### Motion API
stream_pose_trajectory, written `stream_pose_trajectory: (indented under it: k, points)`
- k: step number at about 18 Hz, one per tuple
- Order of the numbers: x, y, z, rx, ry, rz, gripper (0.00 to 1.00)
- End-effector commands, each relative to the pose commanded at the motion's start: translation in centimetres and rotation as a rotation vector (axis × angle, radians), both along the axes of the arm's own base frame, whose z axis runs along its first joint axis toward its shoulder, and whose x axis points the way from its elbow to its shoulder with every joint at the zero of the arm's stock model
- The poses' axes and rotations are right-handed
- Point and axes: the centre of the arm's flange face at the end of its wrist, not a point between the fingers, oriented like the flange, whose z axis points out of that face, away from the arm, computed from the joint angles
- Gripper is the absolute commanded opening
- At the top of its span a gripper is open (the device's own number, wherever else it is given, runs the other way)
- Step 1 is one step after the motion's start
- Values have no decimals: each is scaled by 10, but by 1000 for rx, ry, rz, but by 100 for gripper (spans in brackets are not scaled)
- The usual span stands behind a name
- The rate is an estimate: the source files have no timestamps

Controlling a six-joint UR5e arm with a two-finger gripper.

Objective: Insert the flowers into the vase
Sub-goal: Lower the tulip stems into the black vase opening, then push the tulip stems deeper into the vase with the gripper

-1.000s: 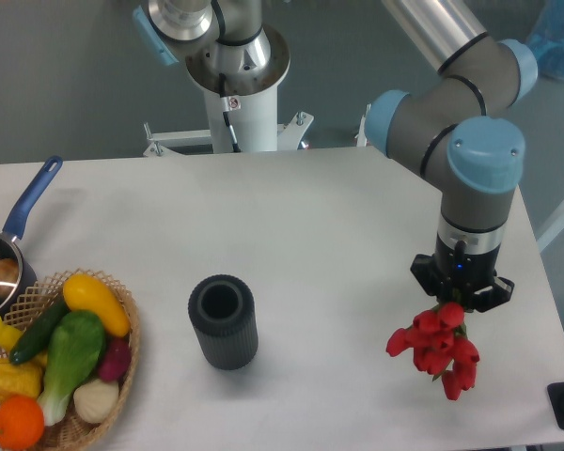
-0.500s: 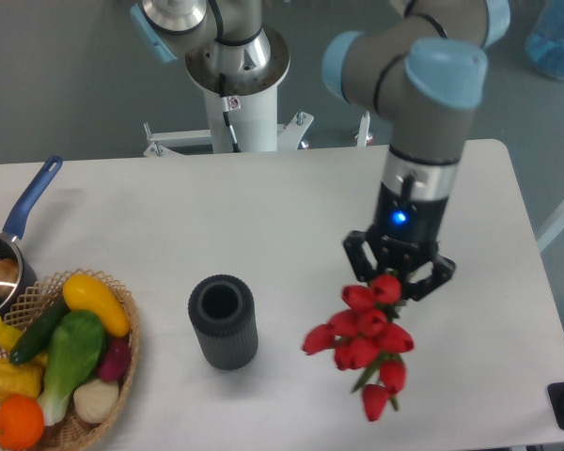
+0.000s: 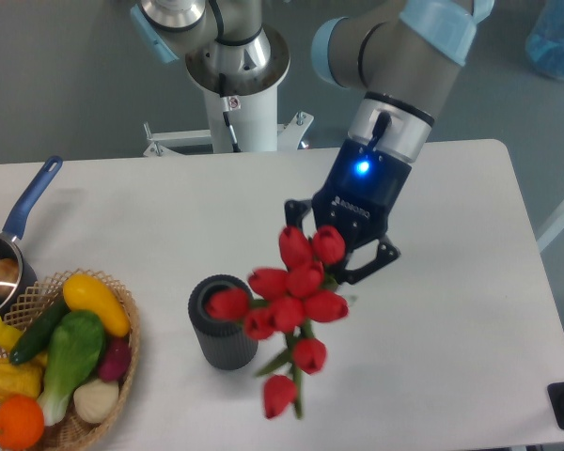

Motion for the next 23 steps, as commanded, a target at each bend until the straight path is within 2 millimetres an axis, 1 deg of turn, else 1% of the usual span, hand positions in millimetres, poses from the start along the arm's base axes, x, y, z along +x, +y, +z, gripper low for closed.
stream_pose_trajectory:
  k: [2, 4, 6, 9, 10, 12, 21, 23]
  points:
    - [3, -1, 2, 34, -24, -27, 0]
    - [9, -2, -2, 47, -45, -44, 0]
    - [15, -7, -19, 69, -66, -67, 0]
    - [28, -13, -34, 95, -97, -97, 0]
    - [34, -14, -38, 96, -103, -104, 0]
    - [41, -16, -36, 111, -115, -117, 0]
    - [42, -15, -39, 115, -125, -123, 0]
    - [41, -13, -45, 110, -135, -125, 0]
